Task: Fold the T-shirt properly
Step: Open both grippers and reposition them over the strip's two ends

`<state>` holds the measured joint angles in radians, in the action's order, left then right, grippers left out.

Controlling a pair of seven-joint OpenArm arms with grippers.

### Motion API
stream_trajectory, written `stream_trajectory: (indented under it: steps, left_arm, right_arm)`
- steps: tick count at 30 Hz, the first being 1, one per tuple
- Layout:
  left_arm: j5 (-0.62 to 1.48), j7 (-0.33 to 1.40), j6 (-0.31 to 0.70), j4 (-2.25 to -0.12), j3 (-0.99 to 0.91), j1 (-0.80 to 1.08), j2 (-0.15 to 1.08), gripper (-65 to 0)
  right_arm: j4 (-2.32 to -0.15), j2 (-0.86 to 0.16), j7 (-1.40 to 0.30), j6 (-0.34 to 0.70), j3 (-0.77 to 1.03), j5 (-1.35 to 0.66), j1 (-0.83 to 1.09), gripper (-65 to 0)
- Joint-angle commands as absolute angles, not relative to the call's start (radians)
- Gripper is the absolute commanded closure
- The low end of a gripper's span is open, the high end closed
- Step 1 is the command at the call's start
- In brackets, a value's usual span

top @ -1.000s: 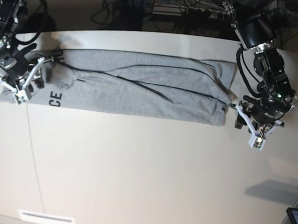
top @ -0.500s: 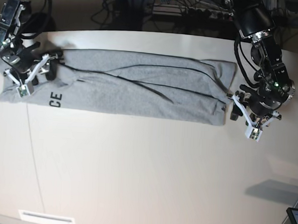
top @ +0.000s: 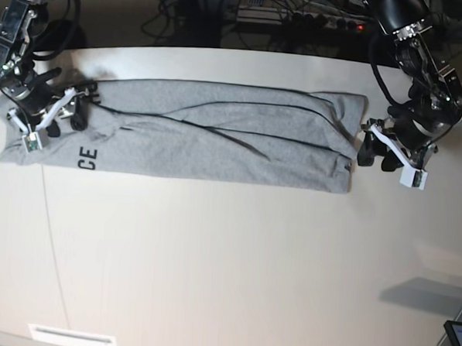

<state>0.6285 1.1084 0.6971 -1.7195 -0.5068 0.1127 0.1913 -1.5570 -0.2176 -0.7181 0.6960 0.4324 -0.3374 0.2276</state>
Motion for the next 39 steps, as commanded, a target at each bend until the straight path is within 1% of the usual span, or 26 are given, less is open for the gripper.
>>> stream_trajectory:
  steps: [1, 3, 6, 8, 25, 26, 28, 29, 31, 32, 36, 39]
  left_arm:
    - [0.677, 1.09, 0.698, -1.735, -0.522, 0.117, 0.206, -34.3]
    - [0.757, 1.09, 0.698, -1.735, -0.532, 0.142, 0.214, -34.6]
    - [0.868, 1.09, 0.698, -1.736, -0.532, 0.166, 0.232, -38.5]
    - [0.918, 1.09, 0.698, -1.742, -0.532, 0.177, 0.237, -39.0]
    - [0.924, 1.086, 0.698, -1.732, -0.532, 0.176, 0.24, -39.8]
    - [0.924, 1.086, 0.698, -1.724, -0.532, 0.177, 0.24, -42.2]
    - [0.924, 1.084, 0.698, -1.69, -0.533, 0.177, 0.24, -51.2]
    - [0.923, 1.084, 0.698, -1.672, -0.533, 0.177, 0.24, -54.8]
    - [0.923, 1.084, 0.698, -1.632, -0.533, 0.176, 0.242, -60.5]
    - [0.923, 1.084, 0.698, -1.606, -0.533, 0.171, 0.242, -61.5]
    - [0.923, 1.084, 0.698, -1.558, -0.533, 0.163, 0.242, -58.8]
    - [0.929, 1.084, 0.698, -1.554, -0.529, 0.151, 0.239, -58.8]
  right_arm:
    - [-1.552, -0.222, -0.782, 0.698, 0.429, -0.311, 0.237, -34.4]
    - [-1.552, -0.222, -0.782, 0.698, 0.429, -0.311, 0.237, -34.4]
    - [-1.552, -0.222, -0.782, 0.698, 0.429, -0.311, 0.237, -34.4]
    - [-1.55, -0.223, -0.782, 0.698, 0.429, -0.311, 0.237, -34.4]
    - [-1.552, -0.228, -0.782, 0.698, 0.429, -0.311, 0.251, -34.4]
    - [-1.552, -0.228, -0.782, 0.698, 0.429, -0.311, 0.251, -34.4]
    - [-1.554, -0.228, -0.782, 0.698, 0.429, -0.311, 0.251, -34.4]
    - [-1.554, -0.228, -0.782, 0.698, 0.429, -0.311, 0.251, -34.4]
    - [-1.554, -0.228, -0.782, 0.698, 0.429, -0.311, 0.252, -34.4]
    - [-1.554, -0.228, -0.782, 0.698, 0.429, -0.311, 0.252, -34.4]
    - [-1.554, -0.228, -0.782, 0.698, 0.429, -0.311, 0.252, -34.4]
    - [-1.552, -0.228, -0.782, 0.698, 0.429, -0.311, 0.252, -34.4]
